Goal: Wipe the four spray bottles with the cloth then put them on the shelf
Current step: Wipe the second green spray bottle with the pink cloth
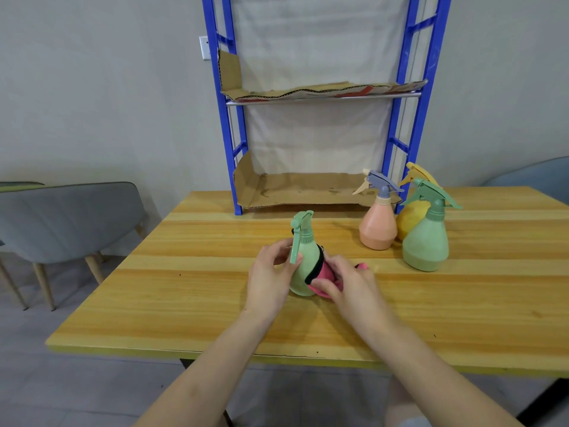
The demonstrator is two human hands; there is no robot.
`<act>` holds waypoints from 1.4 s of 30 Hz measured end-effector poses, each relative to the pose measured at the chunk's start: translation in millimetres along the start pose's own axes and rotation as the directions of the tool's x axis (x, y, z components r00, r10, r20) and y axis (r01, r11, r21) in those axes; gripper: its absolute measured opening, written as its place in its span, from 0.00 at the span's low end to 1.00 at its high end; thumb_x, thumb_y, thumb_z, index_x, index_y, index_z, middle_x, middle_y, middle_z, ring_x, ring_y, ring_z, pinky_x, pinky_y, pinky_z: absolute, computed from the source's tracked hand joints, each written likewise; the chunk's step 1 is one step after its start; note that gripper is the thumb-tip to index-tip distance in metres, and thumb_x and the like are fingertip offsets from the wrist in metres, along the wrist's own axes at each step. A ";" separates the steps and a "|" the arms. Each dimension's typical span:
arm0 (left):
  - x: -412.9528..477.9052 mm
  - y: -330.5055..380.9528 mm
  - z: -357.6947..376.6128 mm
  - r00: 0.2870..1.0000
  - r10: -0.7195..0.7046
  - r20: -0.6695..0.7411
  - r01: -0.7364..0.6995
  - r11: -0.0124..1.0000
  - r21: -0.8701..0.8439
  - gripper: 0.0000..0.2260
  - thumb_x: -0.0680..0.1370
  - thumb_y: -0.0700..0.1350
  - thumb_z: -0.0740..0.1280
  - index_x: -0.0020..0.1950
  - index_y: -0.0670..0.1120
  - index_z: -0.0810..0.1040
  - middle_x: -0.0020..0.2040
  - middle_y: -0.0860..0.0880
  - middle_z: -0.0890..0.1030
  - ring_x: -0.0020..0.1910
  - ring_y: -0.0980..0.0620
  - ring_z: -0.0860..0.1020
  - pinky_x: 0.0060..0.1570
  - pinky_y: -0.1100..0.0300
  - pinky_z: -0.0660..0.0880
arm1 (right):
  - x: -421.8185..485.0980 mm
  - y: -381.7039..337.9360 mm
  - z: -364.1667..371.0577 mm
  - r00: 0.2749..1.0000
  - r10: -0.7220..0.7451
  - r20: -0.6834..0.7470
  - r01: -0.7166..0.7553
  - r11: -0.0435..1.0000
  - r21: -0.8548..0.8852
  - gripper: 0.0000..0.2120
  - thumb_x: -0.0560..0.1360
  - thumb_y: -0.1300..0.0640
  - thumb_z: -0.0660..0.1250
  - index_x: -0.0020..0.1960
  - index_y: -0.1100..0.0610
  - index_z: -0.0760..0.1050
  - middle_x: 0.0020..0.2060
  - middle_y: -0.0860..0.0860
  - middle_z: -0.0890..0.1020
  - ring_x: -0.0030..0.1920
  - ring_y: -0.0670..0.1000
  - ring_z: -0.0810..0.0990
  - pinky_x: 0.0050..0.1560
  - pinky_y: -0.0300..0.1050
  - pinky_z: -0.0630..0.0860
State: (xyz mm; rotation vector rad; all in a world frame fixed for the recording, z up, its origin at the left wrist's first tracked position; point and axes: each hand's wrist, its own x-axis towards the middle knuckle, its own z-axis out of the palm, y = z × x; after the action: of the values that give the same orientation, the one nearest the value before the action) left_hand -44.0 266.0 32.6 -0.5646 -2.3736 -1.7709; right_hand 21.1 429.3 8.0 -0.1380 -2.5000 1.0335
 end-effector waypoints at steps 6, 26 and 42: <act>-2.7 1.6 -1.3 1.000 0.022 0.023 -0.023 0.999 0.043 0.11 0.82 0.47 0.68 0.64 0.58 0.80 0.58 0.59 0.79 0.55 0.73 0.75 0.59 0.66 0.74 | 7.3 -11.5 -1.1 0.995 -0.051 -0.081 0.055 0.997 0.045 0.28 0.74 0.46 0.75 0.72 0.42 0.74 0.55 0.41 0.86 0.55 0.44 0.84 0.62 0.49 0.79; 3.4 -8.4 -5.7 0.998 -0.035 0.054 0.038 0.997 -0.068 0.17 0.82 0.49 0.69 0.71 0.53 0.77 0.63 0.59 0.82 0.64 0.61 0.78 0.68 0.52 0.76 | 24.4 -10.3 3.1 0.994 -0.096 -0.045 0.104 0.972 0.210 0.29 0.75 0.46 0.75 0.73 0.32 0.69 0.54 0.42 0.87 0.55 0.48 0.84 0.59 0.52 0.80; -0.9 -13.1 2.7 0.996 0.039 0.076 -0.044 0.996 0.071 0.20 0.84 0.51 0.65 0.76 0.60 0.71 0.66 0.55 0.74 0.62 0.65 0.73 0.63 0.72 0.67 | 20.8 -9.5 -2.5 0.993 -0.115 -0.027 0.118 0.980 0.161 0.30 0.77 0.45 0.71 0.75 0.31 0.65 0.54 0.48 0.86 0.55 0.51 0.84 0.59 0.54 0.80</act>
State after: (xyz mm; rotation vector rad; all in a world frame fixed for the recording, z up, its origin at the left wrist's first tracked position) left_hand -47.7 265.1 19.7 -0.6758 -2.4449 -1.6671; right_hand 4.0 429.3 23.4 0.0471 -2.3651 1.1749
